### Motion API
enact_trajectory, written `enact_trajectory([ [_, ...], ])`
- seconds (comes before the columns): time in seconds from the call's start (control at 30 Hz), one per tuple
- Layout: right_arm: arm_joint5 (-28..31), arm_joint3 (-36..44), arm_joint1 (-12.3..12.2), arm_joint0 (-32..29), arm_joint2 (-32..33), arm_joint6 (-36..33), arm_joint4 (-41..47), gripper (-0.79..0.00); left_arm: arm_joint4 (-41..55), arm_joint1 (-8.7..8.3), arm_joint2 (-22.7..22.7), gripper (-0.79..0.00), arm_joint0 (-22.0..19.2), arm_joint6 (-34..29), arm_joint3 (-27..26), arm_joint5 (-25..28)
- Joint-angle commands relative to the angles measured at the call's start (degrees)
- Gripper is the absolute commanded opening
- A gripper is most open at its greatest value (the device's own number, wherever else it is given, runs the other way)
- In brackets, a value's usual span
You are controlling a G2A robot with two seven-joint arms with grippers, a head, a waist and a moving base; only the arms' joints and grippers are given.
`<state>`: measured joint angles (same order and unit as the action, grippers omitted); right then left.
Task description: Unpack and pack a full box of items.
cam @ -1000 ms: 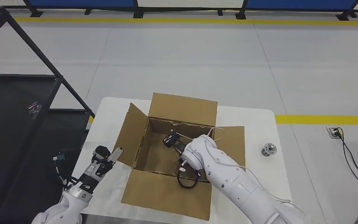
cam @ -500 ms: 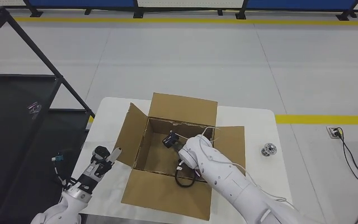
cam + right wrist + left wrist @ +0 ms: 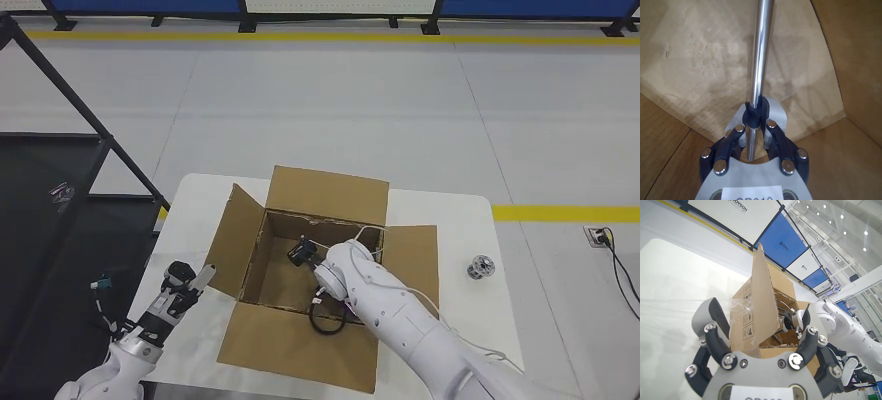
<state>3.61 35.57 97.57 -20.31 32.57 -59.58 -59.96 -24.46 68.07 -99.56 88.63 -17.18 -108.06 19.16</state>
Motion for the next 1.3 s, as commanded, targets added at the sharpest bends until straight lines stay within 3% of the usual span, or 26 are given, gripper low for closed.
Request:
enact_trajectory([
  [0.0, 0.06, -0.98, 0.37, 0.26, 0.04, -0.07, 0.16, -0.736, 0.11, -0.03, -0.05, 0.0, -0.02, 0.07, 0.06, 0.01],
  [0.03, 0.07, -1.44, 0.56, 0.4, 0.05, -0.09, 0.2, -0.782, 0.13, -0.05, -0.06, 0.0, -0.01, 0.1, 0.07, 0.01],
  [0.37, 1.46, -3.05, 1.36, 1.89, 1.69, 2.25, 1.29, -0.785, 0.39, -0.26, -0.49, 0.0, -0.03, 0.18, 0.32, 0.5],
  [0.63, 3.57, 7.06, -2.13, -0.87, 6.86, 3.18, -0.01, -0.785, 0.47, -0.39, -0.46, 0.0, 0.0, 0.18, 0.37, 0.56],
  [0.8, 2.33, 24.21, -6.53, -8.33, 13.2, 0.54, -5.38, -0.785, 0.15, -0.46, -0.15, 0.0, -0.1, 0.13, 0.39, 0.69],
  [0.93, 2.02, 44.3, -10.29, -18.6, 20.44, -0.52, -12.39, -0.785, -0.13, -0.52, 0.14, 0.0, -0.2, 0.01, 0.29, 0.7],
  [1.1, 0.94, 68.23, -13.42, -33.29, 29.96, 6.16, -20.57, -0.785, -0.61, -0.6, 0.58, 0.0, -0.2, -0.22, 0.16, 0.81],
  [1.27, -2.72, 87.04, -15.23, -47.66, 39.06, 11.41, -27.6, -0.785, -0.63, -0.67, 0.73, 0.0, -0.06, -0.3, 0.08, 0.94],
])
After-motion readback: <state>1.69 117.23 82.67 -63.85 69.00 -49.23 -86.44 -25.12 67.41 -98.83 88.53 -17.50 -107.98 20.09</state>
